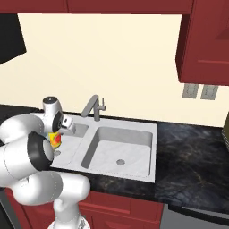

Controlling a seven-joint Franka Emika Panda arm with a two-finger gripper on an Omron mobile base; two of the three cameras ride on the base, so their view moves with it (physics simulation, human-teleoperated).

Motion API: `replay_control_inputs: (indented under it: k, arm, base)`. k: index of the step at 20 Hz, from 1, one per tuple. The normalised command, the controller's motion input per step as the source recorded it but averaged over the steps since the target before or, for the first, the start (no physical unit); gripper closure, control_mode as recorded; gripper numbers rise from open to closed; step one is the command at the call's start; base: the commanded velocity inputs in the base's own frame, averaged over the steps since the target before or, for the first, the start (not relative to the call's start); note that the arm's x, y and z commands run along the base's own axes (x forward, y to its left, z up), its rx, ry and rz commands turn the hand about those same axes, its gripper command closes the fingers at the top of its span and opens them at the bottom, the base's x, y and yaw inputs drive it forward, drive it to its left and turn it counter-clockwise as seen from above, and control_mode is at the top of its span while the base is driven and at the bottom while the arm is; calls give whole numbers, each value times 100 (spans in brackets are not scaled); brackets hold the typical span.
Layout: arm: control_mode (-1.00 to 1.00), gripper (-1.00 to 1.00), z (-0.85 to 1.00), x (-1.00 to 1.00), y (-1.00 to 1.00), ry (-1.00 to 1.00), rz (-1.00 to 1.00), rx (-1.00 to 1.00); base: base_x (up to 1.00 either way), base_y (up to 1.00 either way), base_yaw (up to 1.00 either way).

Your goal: Pick the tupperware and cup and place them in the sink. Then turn on the water.

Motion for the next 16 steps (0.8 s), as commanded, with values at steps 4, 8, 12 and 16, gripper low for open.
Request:
replay_control_inputs:
  k: [4, 8, 12, 16]
  arm:
    - [-100, 100, -19, -15, 0, 0, 0, 0]
    - [-100, 100, -6, -9, -2, 0, 0, 0]
    - [-100, 100, 0, -10, -16, 0, 0, 0]
    - [-100, 100, 0, -2, -14, 0, 0, 0]
  base:
    - [0, 0, 0]
    - [0, 0, 0]
    - [0, 0, 0]
    - [0, 0, 0]
